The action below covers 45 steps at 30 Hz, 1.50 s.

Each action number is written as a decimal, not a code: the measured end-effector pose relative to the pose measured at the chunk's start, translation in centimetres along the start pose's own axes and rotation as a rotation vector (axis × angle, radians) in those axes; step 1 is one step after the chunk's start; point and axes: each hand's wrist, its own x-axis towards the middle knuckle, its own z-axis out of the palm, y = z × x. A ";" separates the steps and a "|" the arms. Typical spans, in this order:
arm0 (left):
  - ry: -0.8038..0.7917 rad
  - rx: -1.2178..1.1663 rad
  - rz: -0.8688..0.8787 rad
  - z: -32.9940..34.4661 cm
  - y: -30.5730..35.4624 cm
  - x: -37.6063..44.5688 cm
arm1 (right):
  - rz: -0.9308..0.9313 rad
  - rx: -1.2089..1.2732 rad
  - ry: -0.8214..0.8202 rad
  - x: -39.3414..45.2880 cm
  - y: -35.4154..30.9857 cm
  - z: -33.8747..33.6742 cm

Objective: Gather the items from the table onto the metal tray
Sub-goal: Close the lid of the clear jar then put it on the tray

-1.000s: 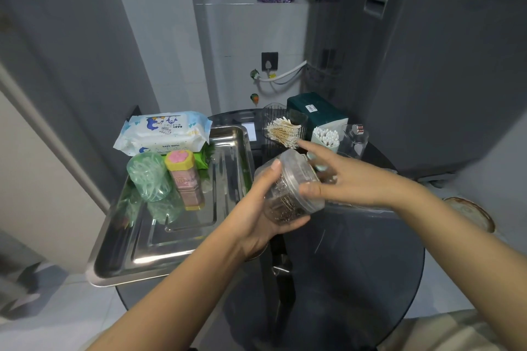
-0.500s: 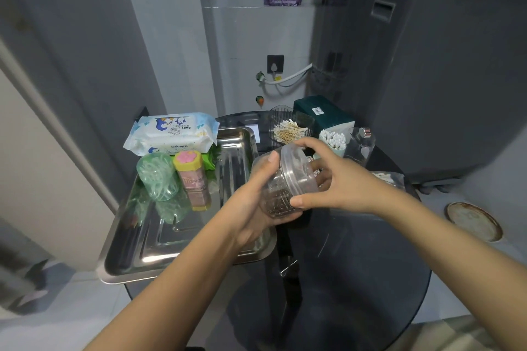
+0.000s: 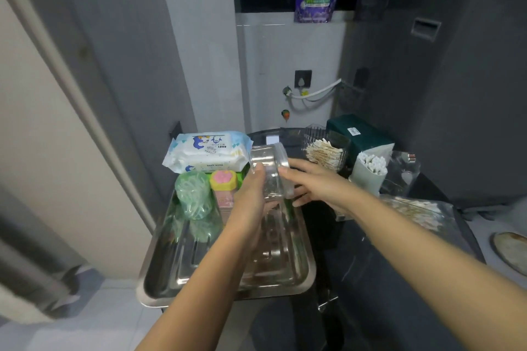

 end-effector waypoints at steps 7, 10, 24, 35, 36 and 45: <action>0.114 0.152 0.026 -0.4 -1.0 2.4 | 0.048 -0.047 0.138 2.5 -0.2 1.1; 0.132 0.131 0.027 0.0 -1.1 2.7 | 0.064 -0.008 0.243 3.3 0.1 1.7; 0.178 0.621 0.257 -1.5 1.3 3.4 | -0.191 -0.509 0.531 4.7 0.7 2.7; 0.290 1.023 0.313 -4.9 5.9 11.6 | -0.243 -0.491 0.410 5.2 -0.2 4.3; 0.267 1.134 0.260 -5.0 5.8 12.8 | -0.234 -0.479 0.452 5.4 -0.3 4.6; 0.124 1.316 0.267 -5.8 5.4 14.9 | -0.123 -0.330 0.734 5.8 0.6 4.7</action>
